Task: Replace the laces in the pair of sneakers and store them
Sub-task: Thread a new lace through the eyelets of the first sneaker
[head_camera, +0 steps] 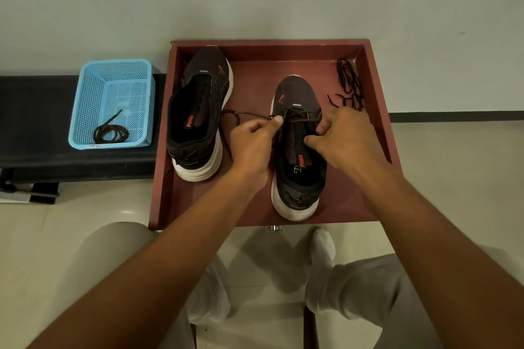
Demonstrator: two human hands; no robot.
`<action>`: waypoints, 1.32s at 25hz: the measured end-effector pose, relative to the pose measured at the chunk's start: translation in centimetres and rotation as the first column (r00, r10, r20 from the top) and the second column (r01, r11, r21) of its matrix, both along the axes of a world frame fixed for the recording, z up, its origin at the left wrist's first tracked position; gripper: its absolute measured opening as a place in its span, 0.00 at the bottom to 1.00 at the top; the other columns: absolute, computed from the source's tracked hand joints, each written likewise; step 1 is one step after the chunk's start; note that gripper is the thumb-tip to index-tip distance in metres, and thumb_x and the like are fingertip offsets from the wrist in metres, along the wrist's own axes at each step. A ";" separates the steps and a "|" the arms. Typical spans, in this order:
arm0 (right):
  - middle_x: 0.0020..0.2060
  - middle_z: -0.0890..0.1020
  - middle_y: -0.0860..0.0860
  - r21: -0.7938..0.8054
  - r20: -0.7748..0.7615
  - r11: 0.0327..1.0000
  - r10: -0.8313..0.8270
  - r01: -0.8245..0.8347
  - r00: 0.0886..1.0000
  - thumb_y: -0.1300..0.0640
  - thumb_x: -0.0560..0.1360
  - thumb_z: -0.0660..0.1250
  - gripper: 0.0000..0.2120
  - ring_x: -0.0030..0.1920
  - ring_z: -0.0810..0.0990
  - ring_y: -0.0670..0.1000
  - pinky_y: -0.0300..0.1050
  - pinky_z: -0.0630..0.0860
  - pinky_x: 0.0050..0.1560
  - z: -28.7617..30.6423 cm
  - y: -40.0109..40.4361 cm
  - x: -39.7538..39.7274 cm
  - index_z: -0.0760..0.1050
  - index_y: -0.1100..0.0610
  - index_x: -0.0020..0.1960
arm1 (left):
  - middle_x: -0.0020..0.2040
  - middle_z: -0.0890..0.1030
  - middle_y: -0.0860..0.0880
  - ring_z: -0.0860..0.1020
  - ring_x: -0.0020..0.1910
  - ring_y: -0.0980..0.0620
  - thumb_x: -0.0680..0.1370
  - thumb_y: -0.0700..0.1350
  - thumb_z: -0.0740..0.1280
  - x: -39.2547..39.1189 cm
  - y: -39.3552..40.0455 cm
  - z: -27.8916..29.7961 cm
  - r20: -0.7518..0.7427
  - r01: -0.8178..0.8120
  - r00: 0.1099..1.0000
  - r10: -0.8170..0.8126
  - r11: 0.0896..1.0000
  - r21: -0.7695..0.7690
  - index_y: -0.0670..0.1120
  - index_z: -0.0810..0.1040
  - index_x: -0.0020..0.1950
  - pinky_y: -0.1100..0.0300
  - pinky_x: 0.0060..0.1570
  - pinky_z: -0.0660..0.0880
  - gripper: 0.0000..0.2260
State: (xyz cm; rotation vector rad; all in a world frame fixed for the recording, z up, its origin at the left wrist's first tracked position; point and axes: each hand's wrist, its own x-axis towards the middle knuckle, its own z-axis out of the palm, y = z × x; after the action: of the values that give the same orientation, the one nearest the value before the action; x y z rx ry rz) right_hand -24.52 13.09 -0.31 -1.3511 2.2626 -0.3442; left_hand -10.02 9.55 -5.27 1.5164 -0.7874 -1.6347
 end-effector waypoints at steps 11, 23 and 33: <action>0.38 0.85 0.56 -0.010 0.002 1.000 -0.017 0.017 1.000 0.56 0.73 0.76 0.09 0.39 0.84 0.53 0.48 0.83 0.44 0.0 -0.3 -0.6 0.83 0.63 0.44 | 0.48 0.84 0.36 0.84 0.36 0.48 0.88 0.43 0.53 0.5 -2.8 -0.3 -0.058 -0.226 0.972 0.228 0.973 0.037 0.33 0.69 0.65 0.60 0.35 0.81 0.14; 0.36 0.83 0.54 0.023 0.001 1.000 -0.015 0.015 1.000 0.55 0.73 0.77 0.08 0.35 0.80 0.47 0.40 0.75 0.33 -0.3 -0.8 -0.7 0.82 0.60 0.43 | 0.44 0.85 0.41 0.82 0.38 0.50 0.85 0.42 0.61 -0.6 -1.8 -0.5 0.160 -0.032 0.986 0.044 0.996 -0.081 0.37 0.78 0.54 0.56 0.41 0.81 0.10; 0.38 0.84 0.54 0.026 0.014 1.000 -0.001 0.000 1.000 0.56 0.73 0.77 0.08 0.38 0.83 0.51 0.47 0.82 0.42 0.0 -0.8 -0.6 0.82 0.61 0.44 | 0.40 0.83 0.47 0.80 0.39 0.51 0.79 0.51 0.71 -0.8 -1.1 -1.7 0.296 0.052 0.955 0.017 0.973 -0.224 0.46 0.80 0.44 0.45 0.49 0.82 0.09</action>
State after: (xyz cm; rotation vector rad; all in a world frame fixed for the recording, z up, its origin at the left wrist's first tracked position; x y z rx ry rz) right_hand -25.15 12.26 -0.36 -1.3312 2.2485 -0.3226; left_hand -10.83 8.43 -6.95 1.6072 -1.1152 -1.2903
